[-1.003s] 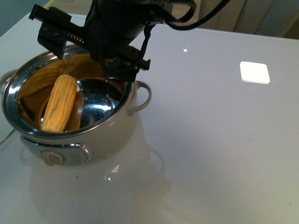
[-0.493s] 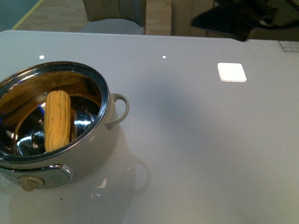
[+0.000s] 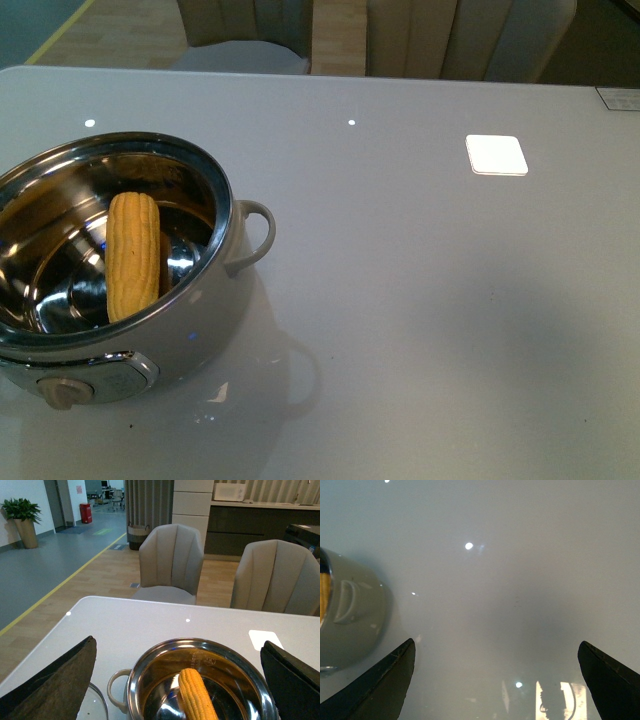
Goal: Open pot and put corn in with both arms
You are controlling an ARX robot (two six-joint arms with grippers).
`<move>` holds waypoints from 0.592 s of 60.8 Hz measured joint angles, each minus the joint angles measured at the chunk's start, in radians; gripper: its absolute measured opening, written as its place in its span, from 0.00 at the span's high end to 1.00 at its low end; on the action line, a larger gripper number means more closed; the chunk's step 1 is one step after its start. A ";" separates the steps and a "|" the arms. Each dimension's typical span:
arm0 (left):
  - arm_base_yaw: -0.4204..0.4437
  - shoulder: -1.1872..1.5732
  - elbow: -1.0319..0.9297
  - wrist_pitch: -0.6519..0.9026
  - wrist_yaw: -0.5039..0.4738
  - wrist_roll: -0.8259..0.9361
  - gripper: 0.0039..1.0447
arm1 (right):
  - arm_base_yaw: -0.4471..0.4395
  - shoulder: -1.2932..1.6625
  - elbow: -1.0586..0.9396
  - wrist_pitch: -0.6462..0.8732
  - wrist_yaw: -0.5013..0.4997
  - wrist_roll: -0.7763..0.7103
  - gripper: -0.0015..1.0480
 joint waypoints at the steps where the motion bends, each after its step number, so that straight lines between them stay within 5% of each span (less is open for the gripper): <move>1: 0.000 0.000 0.000 0.000 0.000 0.000 0.06 | -0.001 -0.005 0.000 0.000 0.000 -0.007 0.09; 14: 0.000 0.000 0.000 0.000 0.000 0.000 0.06 | -0.001 -0.008 0.000 0.000 0.000 -0.036 0.09; 17: 0.000 0.000 0.000 0.000 0.000 0.000 0.06 | 0.010 0.005 -0.044 0.136 0.074 -0.072 0.13; 22: 0.000 0.000 0.000 0.000 0.000 0.000 0.06 | 0.011 0.007 -0.197 0.548 0.208 -0.146 0.26; 26: 0.000 0.000 0.000 0.000 0.000 0.000 0.06 | -0.005 -0.034 -0.294 0.821 0.214 -0.183 0.41; 36: 0.000 0.000 0.000 0.000 0.000 0.000 0.06 | -0.033 -0.155 -0.340 0.829 0.185 -0.203 0.69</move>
